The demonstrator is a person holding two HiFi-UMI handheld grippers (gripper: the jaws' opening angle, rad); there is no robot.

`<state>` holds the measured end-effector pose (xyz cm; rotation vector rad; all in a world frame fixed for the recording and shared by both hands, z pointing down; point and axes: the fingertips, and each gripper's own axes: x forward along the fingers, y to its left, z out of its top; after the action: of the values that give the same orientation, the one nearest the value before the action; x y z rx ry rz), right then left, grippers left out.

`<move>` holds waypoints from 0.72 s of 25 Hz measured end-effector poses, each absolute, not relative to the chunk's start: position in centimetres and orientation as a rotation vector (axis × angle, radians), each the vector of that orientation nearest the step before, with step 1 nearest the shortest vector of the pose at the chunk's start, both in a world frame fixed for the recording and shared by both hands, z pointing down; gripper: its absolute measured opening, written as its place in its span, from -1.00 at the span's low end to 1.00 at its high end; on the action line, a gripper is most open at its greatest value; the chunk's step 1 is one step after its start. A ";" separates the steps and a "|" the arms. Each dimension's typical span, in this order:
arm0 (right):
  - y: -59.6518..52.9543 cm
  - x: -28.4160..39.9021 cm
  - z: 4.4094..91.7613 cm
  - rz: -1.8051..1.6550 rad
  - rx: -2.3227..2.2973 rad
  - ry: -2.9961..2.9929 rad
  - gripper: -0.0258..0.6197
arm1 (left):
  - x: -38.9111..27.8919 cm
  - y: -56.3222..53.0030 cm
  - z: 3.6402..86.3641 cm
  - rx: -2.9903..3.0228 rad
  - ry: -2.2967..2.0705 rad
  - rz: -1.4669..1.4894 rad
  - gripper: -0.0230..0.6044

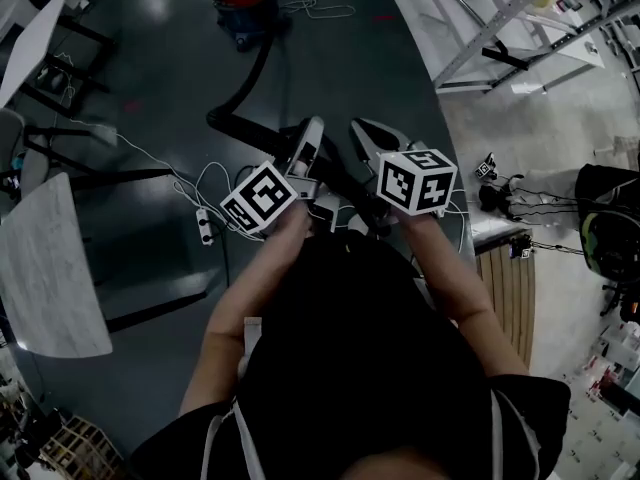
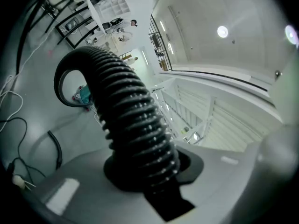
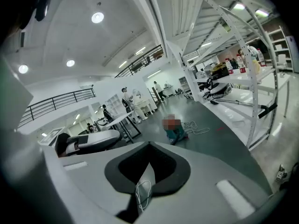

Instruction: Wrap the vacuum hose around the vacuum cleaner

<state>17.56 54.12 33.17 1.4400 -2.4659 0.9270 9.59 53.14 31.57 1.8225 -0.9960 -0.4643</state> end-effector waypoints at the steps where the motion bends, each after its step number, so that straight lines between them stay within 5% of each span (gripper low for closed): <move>1: 54.2 17.6 33.1 0.947 1.445 -2.474 -0.94 | 9.5 53.1 31.6 1.823 -0.997 -0.465 -0.58; 13: 54.4 20.6 34.5 0.943 1.242 -2.529 -0.93 | 10.4 50.0 30.5 1.840 -1.055 -0.476 -0.58; 18: 54.5 21.2 34.1 0.888 1.064 -2.603 -0.63 | 10.6 48.0 30.1 1.839 -1.111 -0.486 -0.58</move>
<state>21.23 54.46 34.10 1.0642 -2.6032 0.8885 10.64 47.99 30.14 1.8394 -1.1113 -0.4857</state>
